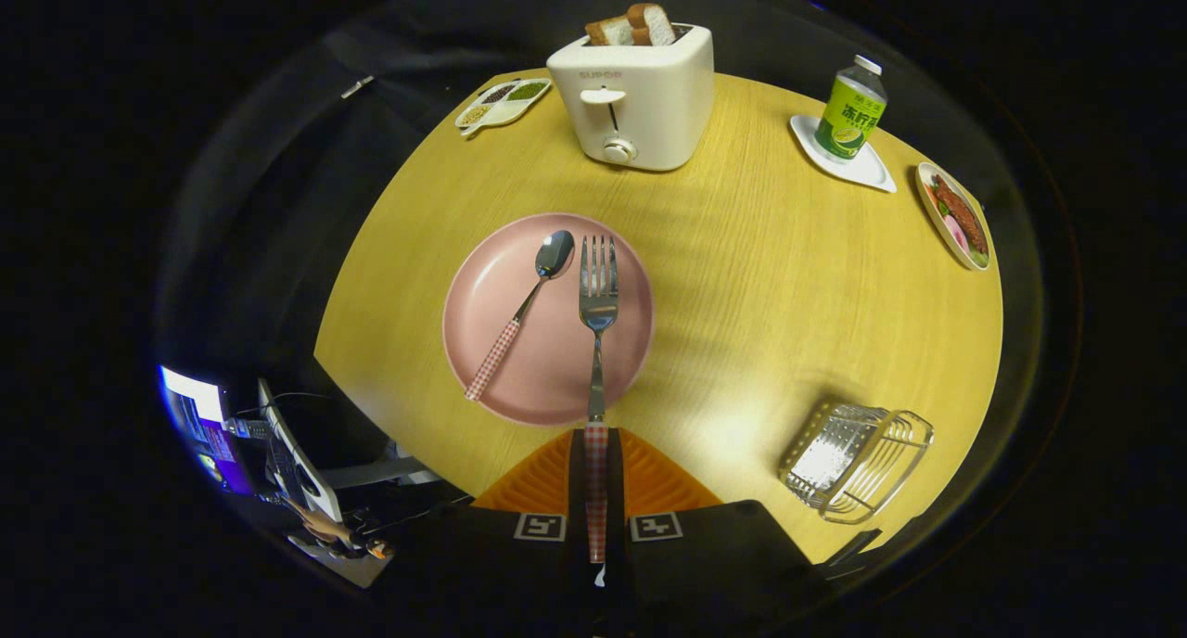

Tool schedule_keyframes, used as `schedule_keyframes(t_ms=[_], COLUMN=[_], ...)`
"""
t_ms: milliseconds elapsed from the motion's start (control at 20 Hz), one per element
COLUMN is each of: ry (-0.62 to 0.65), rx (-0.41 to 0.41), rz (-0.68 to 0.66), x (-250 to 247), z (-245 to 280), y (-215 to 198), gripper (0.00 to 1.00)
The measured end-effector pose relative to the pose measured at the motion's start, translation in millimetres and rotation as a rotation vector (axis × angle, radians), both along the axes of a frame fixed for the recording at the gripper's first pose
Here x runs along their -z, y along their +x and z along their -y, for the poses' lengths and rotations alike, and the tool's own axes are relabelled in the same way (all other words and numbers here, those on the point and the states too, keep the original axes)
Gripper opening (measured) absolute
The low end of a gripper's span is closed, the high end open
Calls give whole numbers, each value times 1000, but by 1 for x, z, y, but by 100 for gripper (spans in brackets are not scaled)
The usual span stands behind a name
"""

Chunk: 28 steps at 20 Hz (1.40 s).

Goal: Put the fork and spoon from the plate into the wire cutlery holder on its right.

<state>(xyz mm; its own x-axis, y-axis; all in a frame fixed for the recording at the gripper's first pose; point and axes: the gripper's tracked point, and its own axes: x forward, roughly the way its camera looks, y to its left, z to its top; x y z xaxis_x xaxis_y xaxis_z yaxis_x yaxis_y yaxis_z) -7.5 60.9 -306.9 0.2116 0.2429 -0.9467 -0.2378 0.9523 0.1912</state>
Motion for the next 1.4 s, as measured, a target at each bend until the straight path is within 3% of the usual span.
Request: schedule_keyframes(t_ms=[200, 700, 1000, 1400], ry=[-57, -171, -213, -248], rx=[-103, -111, -180, -152], rz=[-42, -258, -456, -607], x=[-31, -55, -41, -16], z=[66, 200, 219, 220], y=[-34, -72, -91, -69], gripper=[11, 10, 10, 10])
